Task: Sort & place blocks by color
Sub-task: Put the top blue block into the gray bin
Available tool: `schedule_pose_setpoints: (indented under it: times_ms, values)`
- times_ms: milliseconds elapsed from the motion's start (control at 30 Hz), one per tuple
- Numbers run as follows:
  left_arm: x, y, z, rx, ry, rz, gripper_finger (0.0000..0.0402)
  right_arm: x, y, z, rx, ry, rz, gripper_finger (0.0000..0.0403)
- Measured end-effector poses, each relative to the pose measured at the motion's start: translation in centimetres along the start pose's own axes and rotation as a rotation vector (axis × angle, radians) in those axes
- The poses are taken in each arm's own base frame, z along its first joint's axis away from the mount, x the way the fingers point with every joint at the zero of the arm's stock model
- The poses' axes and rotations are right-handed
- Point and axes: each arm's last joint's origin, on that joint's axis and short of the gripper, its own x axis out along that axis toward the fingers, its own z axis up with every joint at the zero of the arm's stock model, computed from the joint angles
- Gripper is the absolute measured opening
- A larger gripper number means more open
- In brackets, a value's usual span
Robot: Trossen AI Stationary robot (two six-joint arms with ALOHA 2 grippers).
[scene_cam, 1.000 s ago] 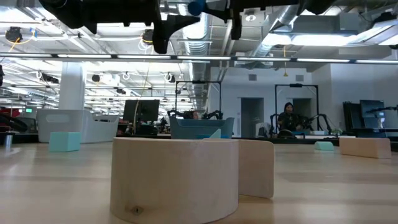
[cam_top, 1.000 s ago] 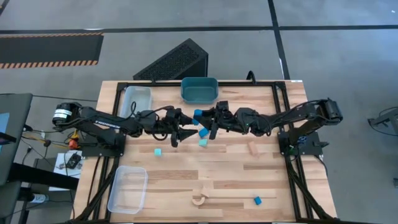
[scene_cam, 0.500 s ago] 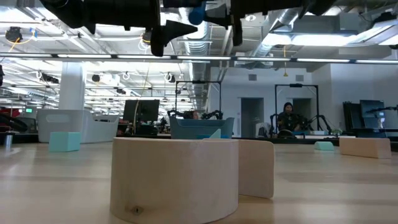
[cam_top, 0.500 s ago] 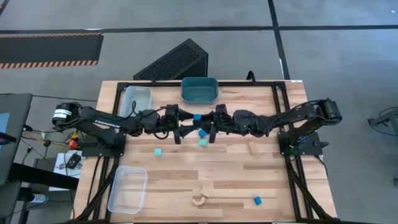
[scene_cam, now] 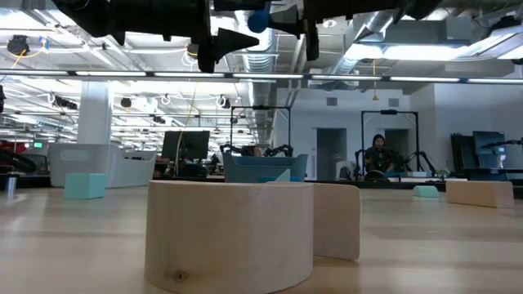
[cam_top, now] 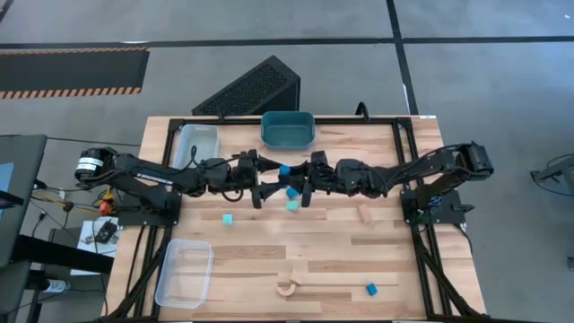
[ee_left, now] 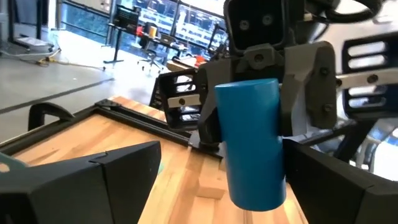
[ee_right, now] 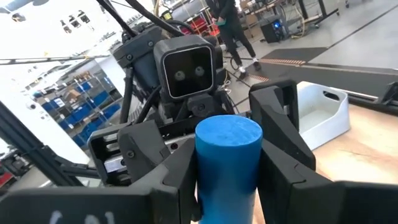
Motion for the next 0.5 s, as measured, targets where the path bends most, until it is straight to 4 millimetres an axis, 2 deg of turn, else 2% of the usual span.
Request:
schedule_pose_setpoints:
  times_ms: [200,367,500]
  values:
    - [-1.0,-0.7,1.0,0.098,-0.015,0.01,0.0317,0.0,0.2,0.1,0.006,0.0,0.019,0.0138]
    - [-1.6,-0.4,1.5,0.092,0.0,0.079,0.0317,-0.2,0.2,0.3,0.019,0.003,0.023,0.0141]
    - [-1.5,-0.5,1.3,0.071,0.022,0.016,0.0317,-0.2,0.2,0.3,0.021,0.007,0.032,0.0139]
